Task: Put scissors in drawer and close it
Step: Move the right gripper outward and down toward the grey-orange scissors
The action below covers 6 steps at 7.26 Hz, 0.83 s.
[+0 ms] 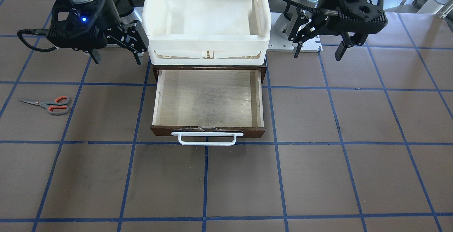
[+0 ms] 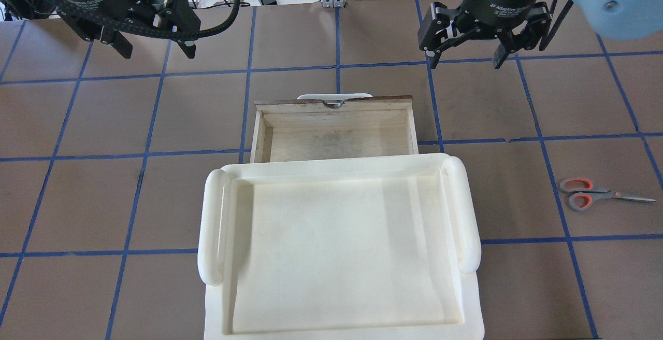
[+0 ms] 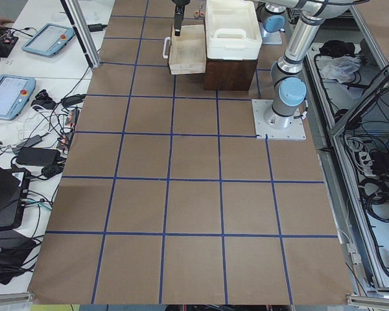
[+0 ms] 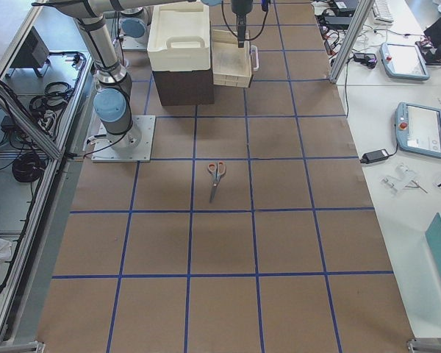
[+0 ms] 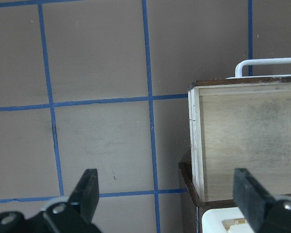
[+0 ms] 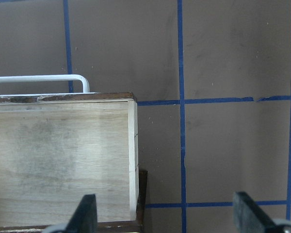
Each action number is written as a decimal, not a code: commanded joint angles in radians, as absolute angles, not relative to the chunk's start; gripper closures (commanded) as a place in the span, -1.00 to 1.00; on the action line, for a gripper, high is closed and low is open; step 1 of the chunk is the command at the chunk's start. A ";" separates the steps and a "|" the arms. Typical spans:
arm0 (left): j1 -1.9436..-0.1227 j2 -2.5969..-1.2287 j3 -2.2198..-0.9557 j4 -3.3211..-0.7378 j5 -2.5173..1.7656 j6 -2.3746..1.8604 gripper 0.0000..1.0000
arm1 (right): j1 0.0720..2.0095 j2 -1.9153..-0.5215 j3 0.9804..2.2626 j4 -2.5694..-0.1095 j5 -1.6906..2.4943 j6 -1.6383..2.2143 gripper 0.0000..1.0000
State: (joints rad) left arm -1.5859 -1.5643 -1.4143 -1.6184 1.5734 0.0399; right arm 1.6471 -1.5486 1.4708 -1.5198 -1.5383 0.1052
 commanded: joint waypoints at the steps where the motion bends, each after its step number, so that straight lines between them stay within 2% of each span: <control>1: -1.586 -1.562 -1.414 -1.618 1.574 0.040 -1.00 | 1.632 -1.549 1.480 -1.421 -1.560 0.062 -1.00; 3: -1.585 -1.563 -1.414 -1.618 1.574 0.040 -1.00 | 1.573 -1.549 1.506 -1.405 -1.577 -0.183 -0.99; 6: -1.586 -1.565 -1.414 -1.618 1.572 0.040 -1.00 | 1.333 -1.598 1.662 -1.437 -1.608 -0.771 -0.92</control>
State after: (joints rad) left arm -1.5858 -1.5640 -1.4143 -1.6183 1.5736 0.0399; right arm 1.4500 -1.5812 1.5964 -1.4200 -1.5996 -0.5176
